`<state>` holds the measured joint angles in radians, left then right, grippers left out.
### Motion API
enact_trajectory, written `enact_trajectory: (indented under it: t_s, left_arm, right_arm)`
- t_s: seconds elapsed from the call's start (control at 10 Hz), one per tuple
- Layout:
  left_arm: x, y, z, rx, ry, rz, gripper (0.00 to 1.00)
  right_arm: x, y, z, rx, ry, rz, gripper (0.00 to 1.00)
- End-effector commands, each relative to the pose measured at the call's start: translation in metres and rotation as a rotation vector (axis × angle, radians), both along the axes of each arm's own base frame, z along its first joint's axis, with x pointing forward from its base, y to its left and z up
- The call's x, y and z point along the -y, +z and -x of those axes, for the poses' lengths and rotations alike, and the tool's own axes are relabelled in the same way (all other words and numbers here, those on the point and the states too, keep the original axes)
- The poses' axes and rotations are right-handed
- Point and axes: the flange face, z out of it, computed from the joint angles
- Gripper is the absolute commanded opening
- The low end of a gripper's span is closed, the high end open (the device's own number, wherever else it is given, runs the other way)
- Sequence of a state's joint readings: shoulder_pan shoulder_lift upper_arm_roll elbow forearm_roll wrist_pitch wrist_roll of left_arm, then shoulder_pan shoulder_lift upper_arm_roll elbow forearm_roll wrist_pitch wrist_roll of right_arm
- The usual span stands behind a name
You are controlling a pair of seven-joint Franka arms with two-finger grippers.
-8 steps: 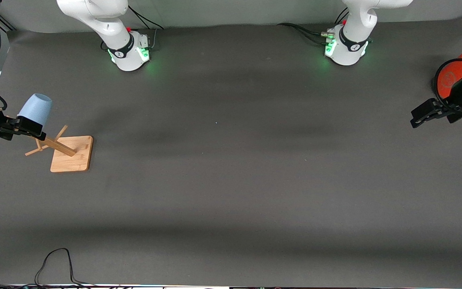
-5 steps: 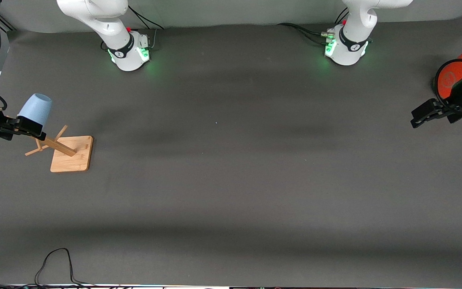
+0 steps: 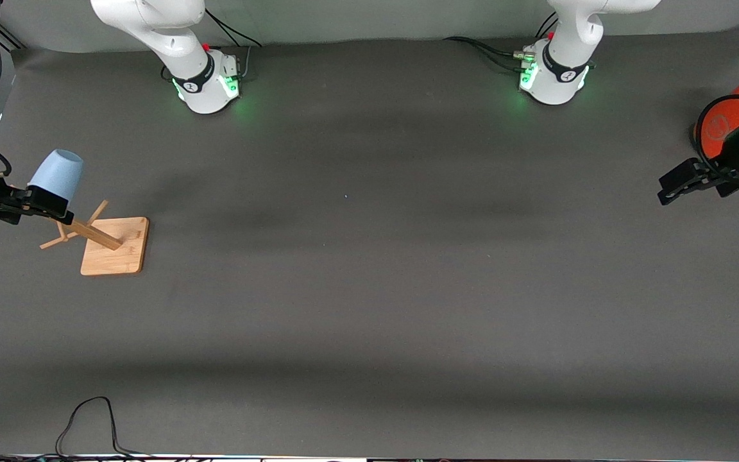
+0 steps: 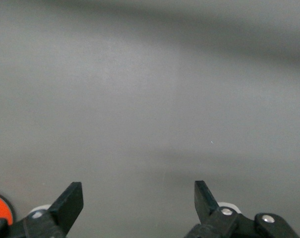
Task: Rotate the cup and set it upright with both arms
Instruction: 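Grip the light blue cup and pull it off the mug tree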
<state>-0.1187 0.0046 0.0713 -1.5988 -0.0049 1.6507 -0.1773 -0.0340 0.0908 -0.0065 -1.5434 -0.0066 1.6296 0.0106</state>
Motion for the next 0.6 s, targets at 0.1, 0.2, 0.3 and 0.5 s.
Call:
enact_trajectory:
  t_s: [0.1, 0.2, 0.3, 0.5]
  left_arm:
    - [0.0000, 0.0046, 0.0006, -0.002, -0.007, 0.007, 1.00]
    - [0.0000, 0.0055, -0.0004, 0.008, -0.007, 0.007, 1.00]
    - [0.0000, 0.0053, -0.0002, 0.006, -0.009, 0.007, 1.00]
    - [0.0001, 0.0046, -0.0008, 0.006, -0.007, 0.007, 1.00]
  right_arm:
    - [0.0005, 0.0044, 0.0023, 0.014, -0.016, 0.000, 1.00]
    - [0.0005, 0.0044, 0.0023, 0.014, -0.016, 0.000, 1.00]
    - [0.0005, 0.0044, 0.0023, 0.014, -0.018, 0.000, 1.00]
    - [0.0005, 0.0046, 0.0021, 0.016, -0.016, 0.000, 1.00]
